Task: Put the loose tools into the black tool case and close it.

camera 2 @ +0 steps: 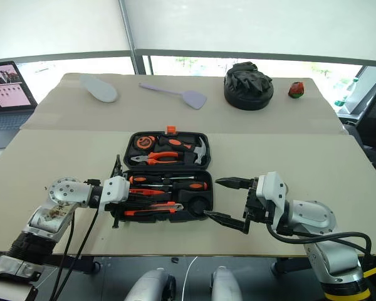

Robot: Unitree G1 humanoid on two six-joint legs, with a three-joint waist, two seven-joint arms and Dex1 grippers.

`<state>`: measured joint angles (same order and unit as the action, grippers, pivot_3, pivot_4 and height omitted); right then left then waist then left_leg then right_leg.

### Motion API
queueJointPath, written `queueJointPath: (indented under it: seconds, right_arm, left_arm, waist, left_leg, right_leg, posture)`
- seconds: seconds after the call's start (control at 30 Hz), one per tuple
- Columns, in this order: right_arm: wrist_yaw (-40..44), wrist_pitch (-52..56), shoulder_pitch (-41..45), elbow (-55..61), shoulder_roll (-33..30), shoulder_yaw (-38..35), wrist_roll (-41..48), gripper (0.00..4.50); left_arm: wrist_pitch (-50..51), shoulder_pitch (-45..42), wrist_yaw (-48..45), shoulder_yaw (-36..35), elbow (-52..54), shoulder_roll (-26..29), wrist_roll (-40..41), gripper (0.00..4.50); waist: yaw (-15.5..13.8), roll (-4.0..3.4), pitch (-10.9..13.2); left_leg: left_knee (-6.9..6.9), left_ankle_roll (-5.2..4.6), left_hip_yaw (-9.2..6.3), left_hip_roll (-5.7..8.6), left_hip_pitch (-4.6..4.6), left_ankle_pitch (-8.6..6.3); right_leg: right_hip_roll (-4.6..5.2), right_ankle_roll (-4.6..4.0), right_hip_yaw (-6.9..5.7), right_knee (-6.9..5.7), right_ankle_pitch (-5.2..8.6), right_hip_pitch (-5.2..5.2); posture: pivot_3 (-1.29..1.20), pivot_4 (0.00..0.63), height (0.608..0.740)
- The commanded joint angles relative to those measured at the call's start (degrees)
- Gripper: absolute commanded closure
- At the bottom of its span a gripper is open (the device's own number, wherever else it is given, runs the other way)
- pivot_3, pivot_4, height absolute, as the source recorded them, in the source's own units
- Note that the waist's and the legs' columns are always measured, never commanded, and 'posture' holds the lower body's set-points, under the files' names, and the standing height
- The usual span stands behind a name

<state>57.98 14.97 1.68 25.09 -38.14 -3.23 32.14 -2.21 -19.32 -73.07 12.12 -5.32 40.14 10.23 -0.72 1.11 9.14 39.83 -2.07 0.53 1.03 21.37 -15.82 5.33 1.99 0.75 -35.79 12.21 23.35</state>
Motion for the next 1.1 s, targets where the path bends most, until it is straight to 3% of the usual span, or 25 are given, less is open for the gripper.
queueJointPath:
  seconds: [0.03,0.2,0.23,0.33,0.43,0.57,0.63,0.83,0.97,1.1]
  right_arm:
    - [-1.81,-0.09,-1.87,3.12,-0.16,-3.37,1.41,0.00]
    - [-3.36,-2.58,-8.14,3.55,-0.46,-9.86,1.02,0.00]
    - [-3.46,-5.76,-11.27,1.29,0.23,-13.65,-0.48,0.00]
    - [-3.43,-16.60,-19.78,-7.12,3.17,-23.76,-4.28,0.00]
    - [-2.56,-23.77,-24.33,-12.51,4.10,-26.86,-7.58,0.00]
    - [-4.32,-25.80,-29.46,-17.49,5.29,-29.23,-9.39,0.00]
    - [-4.52,-25.59,-29.96,-16.80,4.07,-28.77,-10.42,0.00]
    - [-4.54,-11.09,-20.09,-10.90,-7.81,-22.50,-11.12,0.00]
    - [-1.56,1.02,-5.25,-13.13,-17.16,-11.99,-12.68,0.00]
    - [-0.99,9.50,3.51,-17.79,-20.07,-4.94,-14.65,0.00]
  left_arm:
    - [1.21,2.11,1.92,2.62,-1.70,-2.10,-2.40,4.42]
    - [0.15,2.32,2.78,-4.72,-0.76,-4.68,5.78,4.42]
    - [3.71,2.78,2.74,-7.77,1.71,-4.28,10.29,4.19]
    - [9.83,5.62,0.87,-14.23,8.33,-1.73,19.89,3.34]
    - [10.69,7.76,0.15,-17.08,9.82,-0.22,21.87,2.38]
    - [8.72,9.99,-2.66,-20.62,8.15,1.56,22.94,0.74]
    - [5.71,10.51,-4.20,-21.51,6.20,1.37,22.48,0.15]
    - [7.26,9.45,-4.22,-19.91,7.69,-0.69,23.30,0.05]
    - [6.51,9.42,-3.96,-17.11,9.05,-2.82,21.46,0.05]
    - [5.03,10.00,-3.49,-16.22,9.13,-3.96,20.25,0.05]
  waist:
    - [-0.19,-0.05,-0.03]
    - [-0.63,-0.04,-0.03]
    - [-0.62,-0.03,-0.02]
    - [-0.65,0.17,0.09]
    - [-0.15,0.08,0.10]
    - [0.73,0.05,0.09]
    - [0.96,0.05,0.09]
    - [1.60,0.07,0.13]
    - [1.36,0.09,0.15]
    - [0.32,0.15,0.19]
  left_leg:
    - [-0.02,-0.05,-0.01,0.00,-0.21,-0.04]
    - [0.01,-0.07,-0.03,0.09,-0.16,-0.05]
    - [0.00,-0.07,-0.03,0.09,-0.12,-0.06]
    - [-0.01,-0.07,-0.14,0.02,0.07,-0.06]
    - [-0.05,-0.09,-0.16,0.05,0.12,-0.09]
    - [-0.13,-0.09,-0.03,0.00,-0.11,-0.09]
    - [-0.14,-0.09,-0.02,-0.04,-0.12,-0.09]
    - [-0.10,-0.09,0.10,-0.03,-0.13,-0.09]
    - [-0.12,-0.09,0.01,-0.04,-0.10,-0.09]
    - [-0.14,-0.12,-0.18,-0.01,0.14,-0.11]
  right_leg:
    - [0.03,0.07,-0.01,0.04,0.07,-0.25]
    - [0.19,0.16,-0.02,0.09,0.11,-0.27]
    - [0.20,0.16,-0.01,0.09,0.11,-0.23]
    - [0.12,0.14,-0.07,0.10,0.11,-0.09]
    - [0.12,0.14,0.01,0.14,0.12,-0.05]
    - [0.08,0.09,0.12,0.14,0.20,-0.18]
    - [0.04,0.21,0.12,0.13,0.34,-0.16]
    - [0.15,0.38,0.22,0.13,0.44,-0.15]
    - [0.05,0.04,0.15,0.12,0.24,-0.10]
    - [0.06,0.01,-0.02,0.16,0.23,0.04]
  posture:
    - [0.00,0.150,0.740]
    - [0.00,0.150,0.740]
    - [0.00,0.150,0.740]
    - [0.00,0.150,0.740]
    - [0.00,0.150,0.740]
    - [0.00,0.150,0.740]
    - [0.00,0.150,0.740]
    - [0.00,0.150,0.740]
    - [0.00,0.150,0.740]
    - [0.00,0.150,0.740]
